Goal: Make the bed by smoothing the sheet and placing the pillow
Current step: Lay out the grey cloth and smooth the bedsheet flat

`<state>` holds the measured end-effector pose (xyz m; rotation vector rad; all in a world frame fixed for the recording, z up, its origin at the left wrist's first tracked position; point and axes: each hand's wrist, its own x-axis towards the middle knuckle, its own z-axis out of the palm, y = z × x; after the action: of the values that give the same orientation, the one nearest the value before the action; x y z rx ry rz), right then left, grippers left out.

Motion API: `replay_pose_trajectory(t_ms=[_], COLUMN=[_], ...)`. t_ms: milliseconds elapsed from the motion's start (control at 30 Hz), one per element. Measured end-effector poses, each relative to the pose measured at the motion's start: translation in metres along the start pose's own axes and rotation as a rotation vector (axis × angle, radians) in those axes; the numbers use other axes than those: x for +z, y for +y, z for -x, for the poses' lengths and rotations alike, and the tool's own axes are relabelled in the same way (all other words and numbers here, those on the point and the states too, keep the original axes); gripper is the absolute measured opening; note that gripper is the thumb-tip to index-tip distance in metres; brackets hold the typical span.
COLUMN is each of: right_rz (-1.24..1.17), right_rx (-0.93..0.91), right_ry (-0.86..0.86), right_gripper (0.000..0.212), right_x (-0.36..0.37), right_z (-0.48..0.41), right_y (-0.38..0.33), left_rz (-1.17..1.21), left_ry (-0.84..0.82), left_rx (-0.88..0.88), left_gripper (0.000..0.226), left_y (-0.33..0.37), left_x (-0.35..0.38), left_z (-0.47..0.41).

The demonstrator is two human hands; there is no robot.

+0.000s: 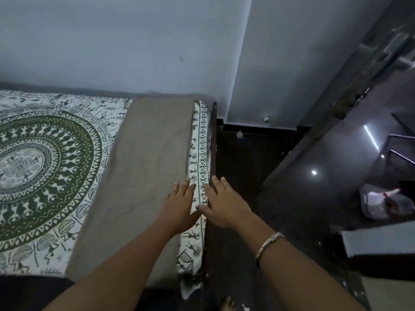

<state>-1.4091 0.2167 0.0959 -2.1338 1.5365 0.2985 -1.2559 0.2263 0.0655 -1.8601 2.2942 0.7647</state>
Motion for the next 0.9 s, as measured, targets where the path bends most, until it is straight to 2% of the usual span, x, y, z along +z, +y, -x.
replay_pose_trajectory(t_ms=[167, 467, 600, 733, 900], right_rz=[0.004, -0.023, 0.104, 0.094, 0.136], right_rx=[-0.074, -0.221, -0.273, -0.268, -0.355], right_ry=[-0.008, -0.095, -0.097, -0.037, -0.044], right_gripper=[0.072, 0.071, 0.074, 0.075, 0.074], right_x=[-0.021, -0.040, -0.070, -0.115, -0.156], right_z=[-0.012, -0.074, -0.118, -0.171, -0.221], right_y=[0.041, 0.070, 0.097, 0.116, 0.119], left_rz=[0.003, 0.089, 0.153, 0.176, 0.187], left_ry=[0.051, 0.120, 0.126, 0.207, 0.251], left_rx=[-0.087, -0.273, -0.272, -0.263, -0.346], left_gripper=[0.081, 0.079, 0.082, 0.079, 0.077], left_y=[0.026, 0.033, 0.039, 0.044, 0.035], left_x=[-0.003, -0.004, -0.017, -0.046, -0.080], left_z=[-0.017, -0.076, -0.134, -0.185, -0.226])
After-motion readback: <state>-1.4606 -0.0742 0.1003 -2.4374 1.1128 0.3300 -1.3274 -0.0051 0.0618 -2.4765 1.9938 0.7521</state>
